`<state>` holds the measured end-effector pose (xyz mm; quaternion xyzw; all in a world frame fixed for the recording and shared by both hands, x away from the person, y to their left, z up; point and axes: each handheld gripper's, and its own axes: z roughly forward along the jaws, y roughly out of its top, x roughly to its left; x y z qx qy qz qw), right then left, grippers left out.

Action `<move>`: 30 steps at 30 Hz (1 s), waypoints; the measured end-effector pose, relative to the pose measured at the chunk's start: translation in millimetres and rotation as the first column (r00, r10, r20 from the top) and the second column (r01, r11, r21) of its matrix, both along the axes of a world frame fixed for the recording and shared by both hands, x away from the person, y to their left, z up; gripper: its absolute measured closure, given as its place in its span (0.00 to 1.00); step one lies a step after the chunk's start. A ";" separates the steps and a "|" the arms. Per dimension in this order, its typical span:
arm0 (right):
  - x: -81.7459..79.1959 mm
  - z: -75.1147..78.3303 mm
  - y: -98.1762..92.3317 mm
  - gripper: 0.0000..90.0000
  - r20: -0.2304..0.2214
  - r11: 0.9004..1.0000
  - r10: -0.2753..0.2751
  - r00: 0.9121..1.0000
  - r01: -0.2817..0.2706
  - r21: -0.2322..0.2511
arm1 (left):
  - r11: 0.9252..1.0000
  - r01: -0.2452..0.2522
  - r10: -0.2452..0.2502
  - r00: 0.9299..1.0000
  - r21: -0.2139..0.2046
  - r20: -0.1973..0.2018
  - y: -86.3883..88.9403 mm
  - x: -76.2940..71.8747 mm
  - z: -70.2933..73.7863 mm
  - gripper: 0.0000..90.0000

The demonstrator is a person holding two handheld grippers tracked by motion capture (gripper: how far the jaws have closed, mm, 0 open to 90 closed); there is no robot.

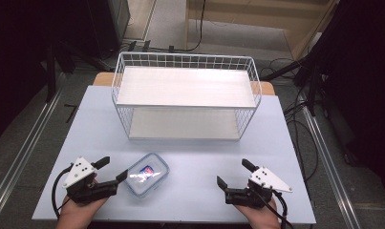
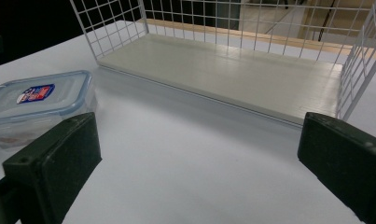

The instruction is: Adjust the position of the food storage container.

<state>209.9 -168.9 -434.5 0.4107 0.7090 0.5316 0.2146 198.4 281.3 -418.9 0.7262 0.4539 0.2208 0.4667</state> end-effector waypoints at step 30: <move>-0.5 -4.9 1.9 0.00 -0.029 1.000 0.006 1.000 -0.006 -0.004 | 0.989 0.114 -0.097 0.982 0.098 -0.162 -61.1 15.2 -31.1 1.00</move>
